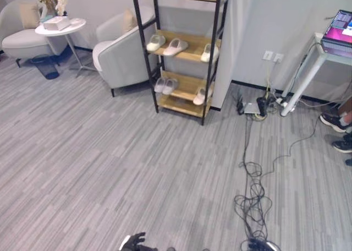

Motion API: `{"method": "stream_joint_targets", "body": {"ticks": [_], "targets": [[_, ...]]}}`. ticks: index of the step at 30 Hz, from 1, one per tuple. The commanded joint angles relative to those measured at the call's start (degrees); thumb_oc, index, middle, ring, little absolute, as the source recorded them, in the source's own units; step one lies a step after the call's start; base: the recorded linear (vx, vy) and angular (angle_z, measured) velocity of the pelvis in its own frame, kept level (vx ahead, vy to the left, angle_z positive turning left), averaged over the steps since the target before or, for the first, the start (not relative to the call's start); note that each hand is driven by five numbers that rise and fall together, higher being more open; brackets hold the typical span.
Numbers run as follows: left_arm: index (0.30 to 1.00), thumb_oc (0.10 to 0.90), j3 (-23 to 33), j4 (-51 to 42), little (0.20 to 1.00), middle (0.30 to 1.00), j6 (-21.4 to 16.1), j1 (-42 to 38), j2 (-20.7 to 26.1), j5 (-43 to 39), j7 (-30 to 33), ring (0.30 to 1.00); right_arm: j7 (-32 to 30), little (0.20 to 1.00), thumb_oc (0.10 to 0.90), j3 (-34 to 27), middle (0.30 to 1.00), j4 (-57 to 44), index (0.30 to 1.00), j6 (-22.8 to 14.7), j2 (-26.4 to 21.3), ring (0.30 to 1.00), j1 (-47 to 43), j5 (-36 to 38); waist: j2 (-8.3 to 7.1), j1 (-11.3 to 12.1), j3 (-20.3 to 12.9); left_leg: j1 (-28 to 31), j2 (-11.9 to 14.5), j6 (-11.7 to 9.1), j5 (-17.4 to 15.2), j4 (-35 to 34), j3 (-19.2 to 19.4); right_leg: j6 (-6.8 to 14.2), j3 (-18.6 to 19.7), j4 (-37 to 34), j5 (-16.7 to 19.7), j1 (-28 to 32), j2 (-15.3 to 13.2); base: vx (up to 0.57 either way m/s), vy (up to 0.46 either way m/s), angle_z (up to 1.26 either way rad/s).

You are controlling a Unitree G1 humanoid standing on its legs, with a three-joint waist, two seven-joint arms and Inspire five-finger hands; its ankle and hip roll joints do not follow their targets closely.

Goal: Arrange the slippers neatly on the shoe rack.

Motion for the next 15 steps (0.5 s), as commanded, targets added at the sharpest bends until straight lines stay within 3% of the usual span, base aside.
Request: {"method": "stream_joint_targets", "body": {"ticks": [1, 10, 15], "targets": [[0.9, 0.8, -1.5, 2.7, 0.9, 0.9, -1.1, -3.2, -0.7, 1.6, 1.2, 0.9, -1.2, 0.9, 0.8, 1.0, 0.9, 1.4, 0.9, -1.5, -2.4, 0.9, -2.6, 0.1, 1.03, -0.2, -1.2, 0.7, 6.0, -5.9, 0.3, 0.4, -1.1, 6.3, 1.6, 1.2, -1.5, -0.8, -3.1, 0.0, 0.0, 0.0], [0.9, 0.8, -1.2, 3.6, 0.9, 0.9, -1.0, -2.9, -1.1, 0.8, 0.9, 0.9, -1.1, 0.9, 0.8, 0.7, 0.9, 1.8, 0.9, -1.3, -2.5, 0.9, -2.3, 0.3, 1.19, -0.3, -0.8, 0.7, 6.2, -6.1, 0.2, 1.3, -1.3, 5.7, 1.8, 2.1, -2.3, -0.9, -2.8, 0.02, -0.021, 0.0], [0.9, 0.8, -2.2, 3.3, 0.9, 0.9, -0.9, -3.5, -1.1, 1.2, 0.9, 0.9, -1.1, 0.9, 0.8, 0.6, 0.9, 2.0, 0.9, -1.2, -2.7, 0.9, -2.6, 0.6, 1.23, -0.6, -0.1, -1.0, 6.9, -6.5, -0.9, 5.2, -1.7, 4.9, 2.2, 3.2, -3.1, -1.6, -2.5, 0.03, -0.05, 0.01]]}}
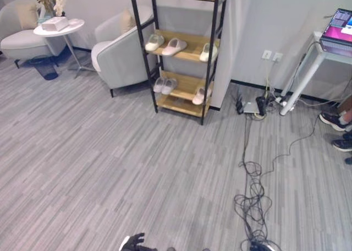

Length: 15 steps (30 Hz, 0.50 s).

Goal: Arrange the slippers neatly on the shoe rack.

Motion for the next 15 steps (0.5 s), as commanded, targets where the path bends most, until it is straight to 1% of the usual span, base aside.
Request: {"method": "stream_joint_targets", "body": {"ticks": [1, 2, 5, 6, 7, 8, 10, 11, 13, 14, 15], "targets": [[0.9, 0.8, -1.9, 3.2, 0.9, 0.9, -0.9, -3.6, -1.0, 1.2, 0.2, 0.9, -0.7, 0.9, 0.8, 0.6, 0.9, 1.4, 0.9, -1.2, -2.7, 0.9, -3.3, 0.6, 0.64, -0.6, -0.1, -0.9, 6.8, -6.4, -1.0, 4.8, -1.7, 5.0, 2.1, 3.2, -2.7, -1.6, -2.6, 0.01, -0.062, 0.0], [0.9, 0.8, -2.2, 2.9, 0.9, 0.9, -0.9, -4.0, -0.9, 0.9, 0.4, 0.9, -0.6, 0.9, 0.8, 0.6, 0.9, 1.6, 0.9, -1.1, -2.8, 0.9, -3.6, 1.0, 0.51, -0.6, 0.5, -2.4, 7.2, -6.6, -1.6, 7.5, -1.8, 4.6, 2.4, 4.2, -3.1, -2.2, -2.5, 0.0, -0.068, 0.02], [0.9, 0.8, -2.5, 2.7, 0.9, 0.9, -1.0, -4.4, -0.8, 0.6, 0.4, 0.9, -0.7, 0.9, 0.8, 0.4, 0.9, 1.6, 0.9, -1.2, -3.2, 0.9, -3.6, 1.4, 0.16, -0.5, 1.4, -4.6, 7.9, -7.1, -2.5, 12.5, -1.9, 3.8, 2.6, 5.1, -3.9, -2.5, -2.3, 0.01, -0.075, 0.02], [0.9, 0.8, -2.6, 2.7, 0.9, 0.9, -1.0, -4.6, -0.7, 0.5, 0.5, 0.9, -0.7, 0.9, 0.8, 0.2, 0.9, 1.3, 0.9, -1.3, -3.3, 0.9, -3.5, 1.6, -0.14, -0.4, 1.9, -5.9, 8.1, -7.4, -2.0, 14.9, -1.9, 3.5, 2.8, 5.5, -4.2, -2.3, -2.3, 0.02, -0.061, 0.03], [0.9, 0.8, -2.6, 2.7, 0.9, 0.9, -1.0, -4.6, -0.7, 0.5, 0.5, 0.9, -0.7, 0.9, 0.8, 0.2, 0.9, 1.3, 0.9, -1.3, -3.3, 0.9, -3.6, 1.6, -0.11, -0.5, 1.9, -6.1, 8.1, -7.4, -2.1, 15.2, -2.0, 3.4, 2.8, 5.5, -4.2, -2.4, -2.2, 0.03, -0.083, 0.01], [0.9, 0.8, -2.9, 2.6, 0.9, 0.9, -1.0, -4.9, -0.7, 0.4, 0.6, 0.9, -0.6, 0.9, 0.8, -0.1, 0.9, 1.1, 0.9, -1.3, -3.5, 0.9, -3.5, 1.9, -0.44, -0.4, 2.7, -9.1, 9.2, -8.2, 0.0, 20.5, -2.0, 2.8, 2.6, 6.4, -4.6, -2.3, -2.3, 0.04, -0.073, -0.05], [0.9, 0.8, -3.0, 2.5, 0.9, 0.9, -0.9, -5.3, -0.6, 0.5, 0.6, 0.9, -0.8, 0.9, 0.8, -0.2, 0.9, 0.9, 0.9, -1.1, -3.9, 0.9, -3.6, 2.0, -0.81, -0.3, 3.3, -11.2, 10.2, -8.6, 2.0, 25.1, -1.7, 2.1, 2.2, 6.8, -5.0, -2.1, -2.4, 0.09, -0.075, 0.0], [0.9, 0.8, -3.1, 2.4, 0.9, 0.9, -0.9, -5.3, -0.6, 0.5, 0.7, 0.9, -0.8, 0.9, 0.8, -0.2, 0.9, 0.9, 0.9, -1.0, -4.0, 0.9, -3.5, 2.0, -0.86, -0.2, 3.4, -11.9, 10.6, -8.4, 2.2, 26.4, -1.7, 1.9, 2.1, 6.8, -5.3, -1.8, -2.3, 0.12, -0.045, 0.07], [0.9, 0.8, -3.1, 2.5, 0.9, 0.9, -0.8, -5.3, -0.6, 0.4, 0.7, 0.9, -0.9, 0.9, 0.8, -0.1, 0.9, 1.0, 0.9, -1.1, -4.1, 0.9, -3.6, 1.9, -0.95, 0.0, 3.5, -12.9, 10.4, -8.1, 2.0, 26.9, -1.7, 1.8, 2.2, 6.9, -5.5, -1.4, -2.3, 0.13, -0.017, 0.07], [0.9, 0.8, -3.0, 2.8, 0.9, 0.9, -0.8, -5.0, -0.7, 0.5, 0.7, 0.9, -0.9, 0.9, 0.8, -0.1, 0.9, 1.2, 0.9, -1.0, -4.4, 0.9, -3.5, 1.8, -1.08, 0.4, 3.5, -14.6, 10.1, -7.3, 0.8, 25.3, -0.8, 2.1, 2.1, 6.3, -6.1, -0.3, -2.2, 0.19, 0.013, 0.12], [0.9, 0.8, -3.0, 3.0, 0.9, 0.9, -0.8, -4.8, -0.7, 0.8, 0.7, 0.9, -0.8, 0.9, 0.8, 0.0, 0.9, 1.2, 0.9, -1.0, -4.5, 0.9, -3.6, 1.7, -1.2, 0.6, 3.4, -15.5, 10.2, -7.1, 0.4, 24.0, -0.1, 2.3, 1.9, 6.0, -6.3, 0.2, -2.3, 0.27, 0.033, 0.16]]}}
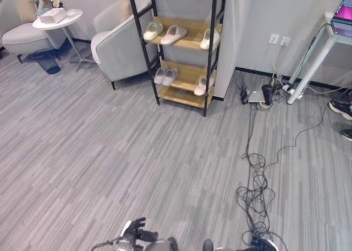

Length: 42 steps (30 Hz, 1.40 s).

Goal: Arrange the slippers neatly on the shoe rack.

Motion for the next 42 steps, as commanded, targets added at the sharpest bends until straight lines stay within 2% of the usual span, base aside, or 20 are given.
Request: {"method": "stream_joint_targets", "body": {"ticks": [1, 5, 8, 11, 12, 13, 14, 15, 17, 21, 25, 27, 29, 31, 32, 33, 34, 37, 41, 42], "targets": [[0.9, 0.8, -3.0, 1.1, 0.9, 0.9, -0.2, 2.1, -0.8, 1.2, 0.4, 0.9, -0.7, 0.9, 0.8, 0.0, 0.9, -0.8, 0.9, -0.8, -4.2, 0.9, -1.5, 1.5, 0.94, 1.3, -0.8, -1.2, 1.6, -1.0, 2.5, -6.1, 0.7, 6.1, 3.1, 5.3, -4.9, -0.5, -0.3, 0.24, 0.061, 0.17], [0.9, 0.8, -2.7, 1.0, 0.9, 0.9, -0.3, 3.0, -0.5, 1.4, 0.4, 0.9, -0.6, 0.9, 0.8, 0.7, 0.9, -1.4, 0.9, -0.7, -3.8, 0.9, -2.2, 1.7, 1.37, 3.3, -0.6, -4.3, 0.5, -1.4, 6.1, -12.3, 1.3, 6.4, 5.3, 4.7, -6.3, 2.0, 0.8, 0.24, 0.089, -0.03], [0.9, 0.8, -1.8, 1.7, 0.9, 0.9, -0.1, 3.8, -0.5, 1.3, 0.3, 0.9, -0.2, 0.9, 0.8, 1.0, 0.9, -1.4, 0.9, -0.7, -3.3, 0.9, -2.2, 0.8, 1.27, 3.9, -1.9, -2.5, -1.0, -0.2, 4.9, -13.9, 1.0, 7.2, 6.4, 6.0, -7.4, 3.1, 0.5, 0.25, 0.145, -0.5], [0.9, 0.8, -1.2, 2.0, 0.9, 0.9, -0.1, 4.0, -0.5, 1.2, 0.4, 0.9, 0.2, 0.9, 0.8, 1.1, 0.9, -1.3, 0.9, -0.5, -3.0, 0.9, -2.5, -0.5, 0.89, 4.5, -2.8, -0.1, -3.4, 1.9, 2.9, -15.3, 1.9, 9.9, 6.5, 13.2, -6.1, 0.8, -1.7, 0.18, 0.156, -0.24], [0.9, 0.8, -1.2, 2.0, 0.9, 0.9, -0.1, 4.0, -0.5, 1.2, 0.4, 0.9, 0.2, 0.9, 0.8, 1.1, 0.9, -1.3, 0.9, -0.5, -3.0, 0.9, -2.5, -0.5, 0.8, 4.6, -2.8, 0.0, -3.5, 1.9, 2.8, -15.4, 2.0, 10.0, 6.5, 13.5, -6.2, 0.7, -1.9, 0.21, 0.171, -0.21], [0.9, 0.8, -1.1, 1.7, 0.9, 0.9, 0.0, 3.4, -0.4, 0.6, 0.4, 0.9, 0.4, 0.9, 0.8, 1.3, 0.9, -1.7, 0.9, -0.4, -3.0, 0.9, -3.5, -1.1, 0.36, 4.0, -2.2, 2.7, -5.7, 4.0, 1.2, -16.7, 1.7, 12.6, 7.3, 23.3, -0.1, -4.3, -4.6, 0.21, 0.191, -0.22], [0.9, 0.8, -1.2, 1.1, 0.9, 0.9, 0.1, 2.7, 0.0, 0.4, 0.5, 0.9, 0.1, 0.9, 0.8, 1.2, 0.9, -2.2, 0.9, -0.5, -3.0, 0.9, -4.2, -1.1, 1.21, 3.3, -1.4, 4.7, -5.7, 5.0, 0.3, -17.9, 1.7, 13.5, 6.8, 29.9, 4.8, -8.3, -5.3, 0.21, 0.189, -0.13], [0.9, 0.8, -1.2, 1.1, 0.9, 0.9, 0.1, 2.7, -0.1, 0.4, 0.5, 0.9, 0.1, 0.9, 0.8, 1.2, 0.9, -2.2, 0.9, -0.5, -3.0, 0.9, -4.2, -1.1, 1.15, 3.3, -1.4, 4.7, -5.8, 5.1, 0.3, -17.9, 1.8, 13.6, 6.9, 30.1, 4.7, -8.4, -5.4, 0.16, 0.126, -0.02], [0.9, 0.8, -1.6, 0.7, 0.9, 0.9, -0.1, 2.2, 0.2, 0.4, 0.6, 0.9, 0.0, 0.9, 0.8, 1.1, 0.9, -2.5, 0.9, -0.5, -2.8, 0.9, -4.5, -1.1, 2.35, 2.2, -0.9, 7.7, -5.7, 5.4, -0.8, -19.4, 1.4, 13.0, 5.3, 32.7, 5.3, -12.5, -6.2, 0.19, 0.082, 0.02], [0.9, 0.8, -2.1, 0.5, 0.9, 0.9, -0.3, 1.3, 0.1, 0.4, 0.5, 0.9, -0.2, 0.9, 0.8, 1.4, 0.9, -2.7, 0.9, -0.5, -3.1, 0.9, -5.0, -1.1, 2.47, 0.2, -0.2, 11.9, -6.9, 5.0, -3.4, -20.9, -0.4, 11.2, 2.4, 24.5, 1.4, -16.7, -6.3, 0.27, -0.009, 0.09], [0.9, 0.8, -1.9, 0.5, 0.9, 0.9, -0.5, 0.0, 0.1, 0.0, 0.6, 0.9, -0.2, 0.9, 0.8, 1.7, 0.9, -2.3, 0.9, -0.2, -3.1, 0.9, -5.3, -0.9, 1.64, -2.2, 0.6, 16.1, -8.1, 4.3, -6.2, -22.0, -3.5, 11.7, 4.0, 12.1, 4.1, -20.7, -5.0, 0.31, -0.099, 0.16], [0.9, 0.8, -1.8, 0.6, 0.9, 0.9, -0.7, -0.2, 0.2, -0.1, 0.6, 0.9, -0.2, 0.9, 0.8, 1.7, 0.9, -2.3, 0.9, -0.3, -3.0, 0.9, -5.1, -0.8, 1.53, -2.5, 0.7, 16.6, -8.2, 4.1, -6.5, -22.0, -4.0, 12.0, 4.8, 12.1, 4.6, -21.1, -4.6, 0.19, -0.083, 0.37], [0.9, 0.8, -2.0, 1.1, 0.9, 0.9, -0.7, -0.1, -0.1, 0.8, 0.6, 0.9, -0.1, 0.9, 0.8, 1.6, 0.9, -1.6, 0.9, -0.3, -3.0, 0.9, -4.2, -0.8, 1.54, -2.9, -0.4, 17.8, -8.6, 4.0, -7.8, -21.8, -4.8, 11.3, 6.5, 11.5, 4.3, -19.4, -3.6, 0.27, -0.125, 0.57], [0.9, 0.8, -2.1, 1.2, 0.9, 0.9, -0.7, 0.2, -0.4, 0.9, 0.3, 0.9, 0.0, 0.9, 0.8, 1.4, 0.9, -1.1, 0.9, -0.2, -3.1, 0.9, -3.6, -0.7, 1.97, -3.1, -1.3, 18.2, -7.8, 2.8, -8.5, -20.4, -5.4, 10.3, 6.0, 11.6, 3.5, -18.3, -3.0, 0.3, -0.171, 0.15], [0.9, 0.8, -2.5, 1.2, 0.9, 0.9, -0.6, 0.2, -0.7, 0.9, 0.3, 0.9, 0.0, 0.9, 0.8, 1.1, 0.9, -0.4, 0.9, -0.2, -3.3, 0.9, -3.1, -0.3, 2.08, -3.0, -1.4, 16.4, -6.8, 0.5, -5.8, -14.6, -5.3, 9.2, 5.6, 10.7, 2.6, -16.2, -2.4, 0.21, -0.165, 0.13], [0.9, 0.8, -2.5, 1.2, 0.9, 0.9, -0.6, 0.2, -0.7, 0.9, 0.3, 0.9, 0.0, 0.9, 0.8, 1.1, 0.9, -0.4, 0.9, -0.2, -3.3, 0.9, -3.1, -0.3, 2.15, -3.1, -1.5, 16.2, -6.7, 0.4, -6.0, -14.2, -5.5, 9.1, 5.4, 10.6, 2.7, -16.1, -2.4, 0.18, -0.197, 0.31], [0.9, 0.8, -2.9, 0.9, 0.9, 0.9, -0.6, -0.3, -0.7, 0.5, 0.2, 0.9, -0.2, 0.9, 0.8, 0.9, 0.9, -0.4, 0.9, -0.4, -3.4, 0.9, -3.3, 0.0, 1.78, -2.9, -1.1, 13.3, -5.4, -1.4, -2.8, -7.5, -5.1, 8.2, 5.2, 9.9, 2.3, -14.5, -2.3, 0.11, -0.129, 0.33], [0.9, 0.8, -3.5, -0.3, 0.9, 0.9, -0.5, -0.8, -0.6, -0.2, 0.5, 0.9, -0.6, 0.9, 0.8, 1.1, 0.9, -0.5, 0.9, -0.3, -3.9, 0.9, -3.6, 0.6, 0.21, -1.5, 0.1, 6.9, -3.3, -2.2, 1.3, 4.4, -3.7, 6.1, 4.7, 8.3, 0.8, -10.9, -2.8, 0.2, -0.174, 0.14], [0.9, 0.8, -3.6, -0.3, 0.9, 0.9, -0.4, -0.4, -0.7, -0.6, 0.8, 0.9, -0.9, 0.9, 0.8, 1.2, 0.9, -0.5, 0.9, -0.1, -4.1, 0.9, -3.3, 1.2, -0.1, 0.0, 0.4, 2.4, -2.5, -0.9, 0.0, 3.0, -2.1, 5.8, 4.6, 7.1, -0.9, -7.7, -2.4, 0.23, -0.045, 0.05], [0.9, 0.8, -3.5, 0.3, 0.9, 0.9, -0.3, 0.3, -0.7, -0.1, 0.8, 0.9, -1.0, 0.9, 0.8, 1.4, 0.9, -0.4, 0.9, -0.3, -4.2, 0.9, -3.1, 1.1, -0.02, 0.9, 0.2, 1.0, -2.3, 0.0, -1.0, -3.2, -1.0, 6.3, 4.6, 6.3, -2.3, -6.0, -1.9, 0.32, 0.033, 0.19]]}}
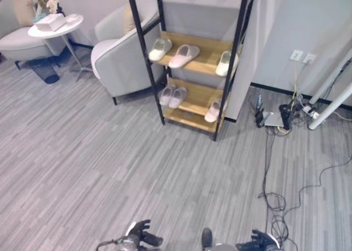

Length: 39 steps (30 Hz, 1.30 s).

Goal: Arrange the slippers neatly on the shoe rack.

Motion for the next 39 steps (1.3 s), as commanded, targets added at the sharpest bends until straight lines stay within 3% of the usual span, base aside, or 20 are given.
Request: {"method": "stream_joint_targets", "body": {"ticks": [1, 2, 5, 6, 10, 12, 13, 15, 16, 17, 21, 24, 26, 29, 31, 32, 35, 37, 38, 39], "targets": [[0.9, 0.8, -1.1, -0.4, 0.9, 0.9, -0.6, 1.3, 0.8, 0.1, 1.0, 0.9, -0.9, 0.9, 0.8, 0.8, 0.9, -1.1, 0.9, -1.8, -3.3, 0.9, 0.1, 0.9, 0.48, 2.1, 1.8, -1.6, -2.0, 4.7, 1.2, -11.3, 3.2, 7.9, 3.5, 6.9, -8.3, 2.4, 0.4, 0.32, 0.031, 0.04], [0.9, 0.8, -1.1, -0.4, 0.9, 0.9, -0.6, 1.3, 0.8, 0.1, 1.0, 0.9, -0.9, 0.9, 0.8, 0.8, 0.9, -1.1, 0.9, -1.8, -3.3, 0.9, 0.1, 0.9, 0.46, 2.1, 1.8, -1.5, -2.0, 4.7, 1.2, -11.3, 3.2, 7.9, 3.5, 6.9, -8.3, 2.5, 0.4, 0.24, 0.042, -0.11], [0.9, 0.8, -0.8, 0.1, 0.9, 0.9, -0.6, 1.8, 0.9, 0.1, 1.2, 0.9, -1.6, 0.9, 0.8, 1.2, 0.9, -1.0, 0.9, -2.0, -3.1, 0.9, -0.1, 0.7, 1.84, 4.1, 2.1, -4.9, -1.3, 3.5, 8.5, -21.6, 1.5, 8.0, 5.5, 6.5, -11.2, 6.6, 2.9, 0.4, 0.079, -0.1], [0.9, 0.8, -0.8, 0.3, 0.9, 0.9, -0.5, 1.9, 0.9, 0.2, 1.2, 0.9, -1.5, 0.9, 0.8, 1.2, 0.9, -1.0, 0.9, -2.0, -3.0, 0.9, 0.0, 0.7, 1.62, 4.2, 2.2, -5.5, -1.4, 3.5, 8.8, -21.4, 1.9, 8.0, 5.9, 6.8, -11.7, 7.5, 2.9, 0.48, 0.103, -0.13], [0.9, 0.8, 0.4, 1.0, 0.9, 0.9, -0.1, 3.0, 1.0, 0.5, 1.1, 0.9, -1.1, 0.9, 0.8, 1.4, 0.9, -0.5, 0.9, -1.8, -2.3, 0.9, 0.5, -0.6, 1.17, 4.9, 0.4, -4.1, -2.6, 4.9, 7.4, -21.8, 2.9, 8.7, 7.1, 9.4, -13.1, 8.6, 2.4, 0.29, 0.109, -0.33], [0.9, 0.8, 0.9, 1.5, 0.9, 0.9, 0.1, 3.1, 1.0, 0.5, 0.9, 0.9, -0.6, 0.9, 0.8, 1.4, 0.9, -1.0, 0.9, -1.8, -1.7, 0.9, -0.1, -1.2, 0.36, 4.8, -0.2, -0.9, -5.6, 7.7, 4.2, -22.3, 3.3, 12.2, 7.7, 21.3, -8.4, 4.4, -0.4, 0.25, 0.145, -0.44], [0.9, 0.8, 0.9, 1.5, 0.9, 0.9, 0.1, 3.1, 1.0, 0.5, 0.9, 0.9, -0.6, 0.9, 0.8, 1.4, 0.9, -1.0, 0.9, -1.8, -1.7, 0.9, -0.1, -1.2, 0.5, 4.9, -0.3, -1.1, -5.4, 7.7, 4.3, -22.4, 3.3, 12.1, 7.8, 21.1, -8.2, 4.3, -0.2, 0.14, 0.087, -0.21], [0.9, 0.8, 0.2, 0.9, 0.9, 0.9, 0.3, 2.3, 1.4, 0.6, 0.9, 0.9, -0.4, 0.9, 0.8, 1.4, 0.9, -2.0, 0.9, -1.8, -1.7, 0.9, -1.1, -1.1, 1.1, 3.4, 0.4, 3.0, -6.8, 9.7, 1.7, -22.9, 2.6, 13.9, 9.4, 32.2, -1.1, -2.0, -1.4, 0.21, 0.096, -0.05], [0.9, 0.8, 0.3, 0.9, 0.9, 0.9, 0.3, 2.3, 1.3, 0.6, 0.9, 0.9, -0.4, 0.9, 0.8, 1.4, 0.9, -2.0, 0.9, -1.8, -1.7, 0.9, -1.1, -1.1, 1.25, 3.5, 0.3, 2.8, -6.6, 9.6, 1.8, -22.9, 2.7, 13.9, 9.5, 32.0, -0.9, -2.2, -1.2, 0.34, 0.116, 0.08], [0.9, 0.8, -0.2, 0.4, 0.9, 0.9, 0.3, 1.6, 1.4, 0.7, 0.9, 0.9, -0.2, 0.9, 0.8, 1.8, 0.9, -2.6, 0.9, -1.8, -1.5, 0.9, -1.3, -0.9, 2.48, 1.6, 0.9, 6.1, -7.0, 10.2, 0.4, -24.0, 1.0, 12.7, 11.1, 33.0, -1.8, -7.1, 1.0, 0.31, 0.046, 0.25], [0.9, 0.8, -0.5, 0.0, 0.9, 0.9, 0.1, 0.9, 1.4, 0.7, 0.9, 0.9, -0.1, 0.9, 0.8, 1.9, 0.9, -2.8, 0.9, -2.0, -1.8, 0.9, -1.6, -0.1, 2.56, -0.8, 1.5, 9.8, -8.4, 10.3, -2.0, -25.0, -1.1, 11.3, 11.6, 25.9, -5.3, -10.3, 2.5, 0.32, -0.013, 0.46], [0.9, 0.8, -0.7, 0.2, 0.9, 0.9, -0.2, -0.3, 1.5, 0.6, 0.7, 0.9, 0.0, 0.9, 0.8, 1.5, 0.9, -2.6, 0.9, -1.6, -2.0, 0.9, -1.4, 0.3, 1.92, -3.2, 2.3, 14.2, -10.2, 9.8, -4.9, -25.8, -4.5, 12.1, 10.9, 13.8, -1.4, -15.4, 1.8, 0.38, -0.111, 0.12], [0.9, 0.8, -1.0, 0.5, 0.9, 0.9, -0.4, -0.6, 1.3, 0.9, 0.6, 0.9, -0.1, 0.9, 0.8, 1.2, 0.9, -2.1, 0.9, -1.5, -2.4, 0.9, -1.0, -0.2, 1.86, -3.7, 2.2, 15.7, -10.5, 9.5, -6.8, -25.3, -5.1, 12.5, 8.4, 11.1, -0.4, -14.6, 0.5, 0.24, -0.118, 0.41], [0.9, 0.8, -1.2, 0.8, 0.9, 0.9, -0.4, -0.1, 1.0, 1.7, 0.5, 0.9, -0.1, 0.9, 0.8, 1.0, 0.9, -1.2, 0.9, -1.5, -2.5, 0.9, 0.0, -0.3, 1.85, -3.9, 1.1, 16.6, -10.8, 9.2, -8.2, -24.4, -5.4, 11.8, 9.3, 10.5, 0.2, -13.1, 0.5, 0.2, -0.097, 0.5], [0.9, 0.8, -1.1, 1.2, 0.9, 0.9, -0.3, 0.3, 0.7, 1.8, 0.2, 0.9, 0.1, 0.9, 0.8, 0.5, 0.9, -0.3, 0.9, -1.3, -2.7, 0.9, 0.7, -0.2, 2.37, -4.0, 0.4, 16.3, -9.6, 7.1, -7.5, -21.3, -4.9, 10.9, 8.6, 10.1, -0.1, -11.8, 0.8, 0.25, -0.146, 0.25], [0.9, 0.8, -1.6, 1.0, 0.9, 0.9, -0.3, 0.1, 0.5, 1.9, 0.1, 0.9, 0.0, 0.9, 0.8, 0.1, 0.9, 0.0, 0.9, -1.4, -3.0, 0.9, 0.9, 0.5, 2.07, -4.0, 0.6, 12.9, -8.0, 4.6, -3.7, -12.0, -3.1, 9.6, 8.5, 9.6, -1.3, -8.9, 0.7, 0.2, -0.166, 0.11], [0.9, 0.8, -2.2, 0.4, 0.9, 0.9, -0.1, -0.4, 0.5, 1.2, 0.2, 0.9, -0.3, 0.9, 0.8, 0.0, 0.9, -0.1, 0.9, -1.2, -3.4, 0.9, 0.2, 1.7, 1.13, -3.2, 1.6, 6.8, -5.4, 3.0, 0.8, -0.2, -1.0, 7.5, 8.2, 9.3, -3.5, -5.6, 0.5, 0.2, -0.126, -0.01], [0.9, 0.8, -2.1, 0.1, 0.9, 0.9, -0.2, -0.2, 0.3, 0.4, 0.6, 0.9, -0.5, 0.9, 0.8, 0.4, 0.9, -0.1, 0.9, -1.2, -3.6, 0.9, 0.0, 1.9, 0.67, -1.5, 1.6, 2.3, -4.2, 4.4, -0.3, -3.6, 0.1, 7.3, 8.8, 8.0, -4.9, -2.7, 0.8, 0.34, -0.016, -0.38], [0.9, 0.8, -2.2, 0.2, 0.9, 0.9, -0.2, 0.2, 0.2, 0.4, 0.6, 0.9, -0.6, 0.9, 0.8, 0.7, 0.9, 0.0, 0.9, -1.4, -3.6, 0.9, 0.1, 1.8, 0.76, -0.8, 1.7, 2.1, -3.9, 4.9, -1.2, -7.0, 0.2, 7.6, 9.3, 7.5, -5.7, -1.5, 1.1, 0.4, 0.077, -0.42], [0.9, 0.8, -2.1, 0.4, 0.9, 0.9, -0.3, 0.6, 0.2, 0.4, 0.8, 0.9, -0.8, 0.9, 0.8, 1.0, 0.9, 0.0, 0.9, -1.5, -3.5, 0.9, 0.2, 1.5, 1.15, 0.4, 1.7, 0.5, -3.4, 4.8, 0.2, -13.7, -1.4, 7.9, 10.3, 6.9, -6.8, 0.1, 1.8, 0.42, 0.101, -0.43]]}}
